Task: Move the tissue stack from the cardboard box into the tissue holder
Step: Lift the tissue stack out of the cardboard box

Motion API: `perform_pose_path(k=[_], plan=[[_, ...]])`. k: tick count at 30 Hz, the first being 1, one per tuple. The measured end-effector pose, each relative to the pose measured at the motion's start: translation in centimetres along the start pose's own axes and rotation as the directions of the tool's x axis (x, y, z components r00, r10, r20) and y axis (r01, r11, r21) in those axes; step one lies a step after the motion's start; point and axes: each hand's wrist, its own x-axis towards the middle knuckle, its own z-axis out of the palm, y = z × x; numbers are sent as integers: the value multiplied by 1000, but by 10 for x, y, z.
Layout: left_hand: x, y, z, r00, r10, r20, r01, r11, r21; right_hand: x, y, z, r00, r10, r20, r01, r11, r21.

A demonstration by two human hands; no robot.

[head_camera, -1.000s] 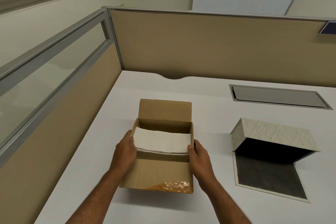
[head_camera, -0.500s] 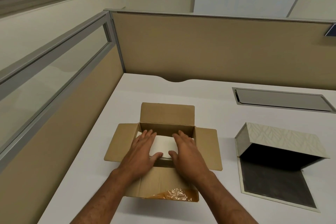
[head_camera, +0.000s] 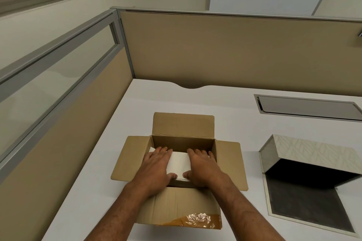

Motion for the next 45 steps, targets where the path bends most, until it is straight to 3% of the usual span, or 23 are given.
perform_pose_path(k=[14,25,35,45], plan=[[-3,5,-2,998,9,-65,-3,996,88,26,1,-7,971,81,223,-91,995,33],[-2,3,5,994,4,-109,2,998,57,39,-1,-11,950,132,282,-133,991,-16],[1,-1,12,991,-11,-136,16,999,31,48,2,-16,901,175,396,-220,973,72],[0,-1,9,986,36,-161,-18,994,112,33,5,-13,959,78,273,-104,991,82]])
